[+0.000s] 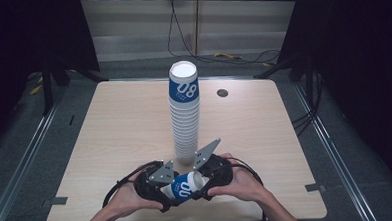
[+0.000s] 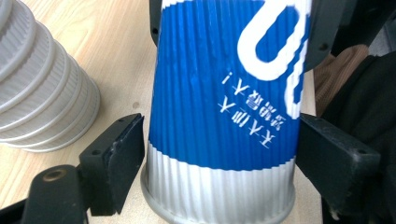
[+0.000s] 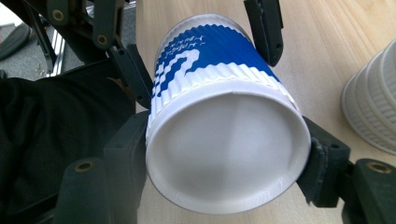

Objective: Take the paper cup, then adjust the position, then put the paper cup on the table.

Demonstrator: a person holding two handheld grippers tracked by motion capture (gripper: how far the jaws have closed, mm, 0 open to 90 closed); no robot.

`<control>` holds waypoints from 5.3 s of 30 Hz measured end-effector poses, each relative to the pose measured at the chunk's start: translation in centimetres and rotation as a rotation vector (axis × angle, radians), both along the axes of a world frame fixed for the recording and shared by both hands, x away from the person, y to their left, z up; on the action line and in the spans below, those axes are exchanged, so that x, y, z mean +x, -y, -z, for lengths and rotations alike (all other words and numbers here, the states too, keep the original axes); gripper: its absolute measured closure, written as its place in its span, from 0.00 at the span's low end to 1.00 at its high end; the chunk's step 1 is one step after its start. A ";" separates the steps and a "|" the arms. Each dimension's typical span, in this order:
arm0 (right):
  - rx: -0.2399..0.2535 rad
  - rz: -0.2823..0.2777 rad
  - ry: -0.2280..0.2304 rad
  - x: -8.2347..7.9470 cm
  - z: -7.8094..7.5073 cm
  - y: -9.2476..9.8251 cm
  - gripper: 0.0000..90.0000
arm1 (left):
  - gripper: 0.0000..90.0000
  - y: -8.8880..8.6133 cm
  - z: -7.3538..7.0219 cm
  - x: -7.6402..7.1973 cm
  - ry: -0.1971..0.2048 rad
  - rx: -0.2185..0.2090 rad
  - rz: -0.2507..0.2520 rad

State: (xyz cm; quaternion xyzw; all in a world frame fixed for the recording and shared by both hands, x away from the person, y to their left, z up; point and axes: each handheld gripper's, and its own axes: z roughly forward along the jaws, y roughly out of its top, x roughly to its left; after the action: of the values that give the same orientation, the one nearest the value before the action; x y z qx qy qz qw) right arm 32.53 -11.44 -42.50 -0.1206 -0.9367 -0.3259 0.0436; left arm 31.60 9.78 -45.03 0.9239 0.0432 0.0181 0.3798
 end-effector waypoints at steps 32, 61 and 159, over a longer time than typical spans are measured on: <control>0.200 0.190 0.001 1.4 0.0 4.3 0.33 | 0.17 -5.3 -1.2 2.1 -0.071 -0.408 -0.200; 0.496 0.215 -0.040 1.7 0.7 5.6 0.33 | 0.17 -5.5 -1.3 1.8 -0.078 -0.549 -0.250; 0.449 0.252 0.033 0.9 0.8 5.4 0.17 | 0.21 -5.0 -2.3 2.6 -0.206 -0.491 -0.195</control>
State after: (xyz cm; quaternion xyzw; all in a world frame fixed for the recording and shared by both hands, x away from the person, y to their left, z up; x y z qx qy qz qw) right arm 33.39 -16.87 -43.28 -0.2182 -0.8189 -0.5307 0.0129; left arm 34.23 14.79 -42.70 0.7927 0.1732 -0.0507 0.5823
